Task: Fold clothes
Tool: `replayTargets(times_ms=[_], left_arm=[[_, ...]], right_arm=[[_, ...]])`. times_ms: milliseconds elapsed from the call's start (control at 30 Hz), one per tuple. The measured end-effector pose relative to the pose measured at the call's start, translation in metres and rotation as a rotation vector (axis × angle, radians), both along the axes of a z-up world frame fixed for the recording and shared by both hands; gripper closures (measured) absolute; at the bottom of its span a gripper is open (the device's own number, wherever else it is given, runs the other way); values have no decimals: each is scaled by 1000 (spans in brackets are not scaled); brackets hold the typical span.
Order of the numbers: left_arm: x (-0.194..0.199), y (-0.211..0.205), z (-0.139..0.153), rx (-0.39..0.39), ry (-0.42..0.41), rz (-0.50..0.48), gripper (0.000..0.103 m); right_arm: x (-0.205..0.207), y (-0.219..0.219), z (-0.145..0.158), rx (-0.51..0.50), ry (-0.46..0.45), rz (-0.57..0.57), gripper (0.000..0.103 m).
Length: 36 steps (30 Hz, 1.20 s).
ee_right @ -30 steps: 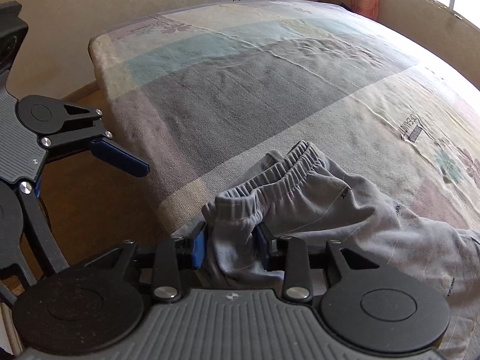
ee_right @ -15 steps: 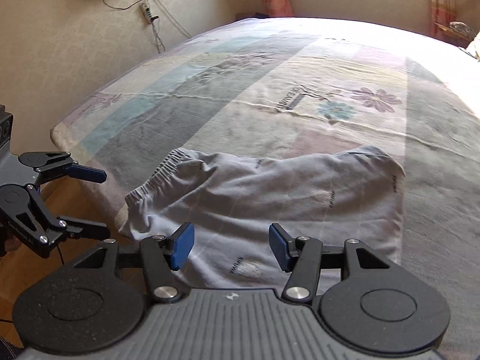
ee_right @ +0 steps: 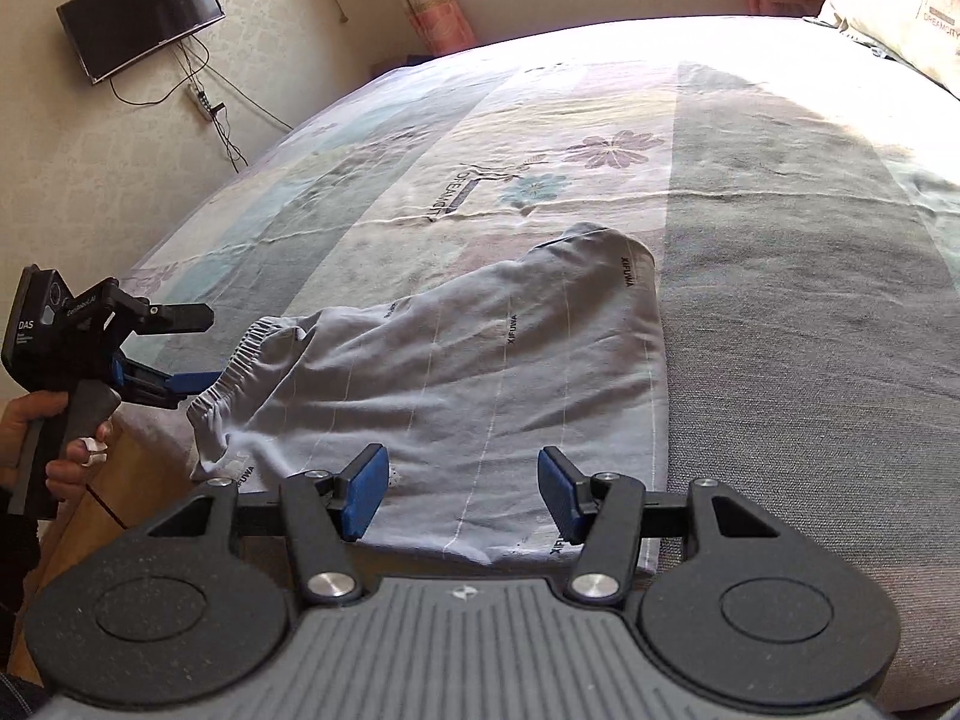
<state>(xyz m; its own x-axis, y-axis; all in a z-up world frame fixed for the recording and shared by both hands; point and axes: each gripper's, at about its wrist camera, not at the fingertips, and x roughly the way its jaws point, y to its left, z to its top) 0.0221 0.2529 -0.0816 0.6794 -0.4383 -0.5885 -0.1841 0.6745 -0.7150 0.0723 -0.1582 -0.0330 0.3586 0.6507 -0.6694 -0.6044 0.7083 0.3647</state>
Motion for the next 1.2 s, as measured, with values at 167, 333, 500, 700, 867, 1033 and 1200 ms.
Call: replayTargets(times_ms=[167,333,500,700,867,1033,1200], left_arm=[[13,3,-4,-84,-2,-31,1],[25,-1,-8,-91,32,-73,1],[18,-8,-10,-152,-6,-120,1],[13,15,-42,-343,-69,-28,4],[8,9,-39,-249,-55,-29,23],[8,-5,-25,-75,-21,-28,49],[-2,-5,-20,0,27,24,85]], right_arm=[[1,1,-7,1,21,7,43],[4,2,-9,0,32,-2,43],[2,5,-8,-36,16,-3,43],[3,8,-11,-46,22,-16,43],[-1,7,-13,-71,11,-22,42],[-4,5,-15,-84,6,-40,42],[-6,0,-13,-84,-3,-57,42]])
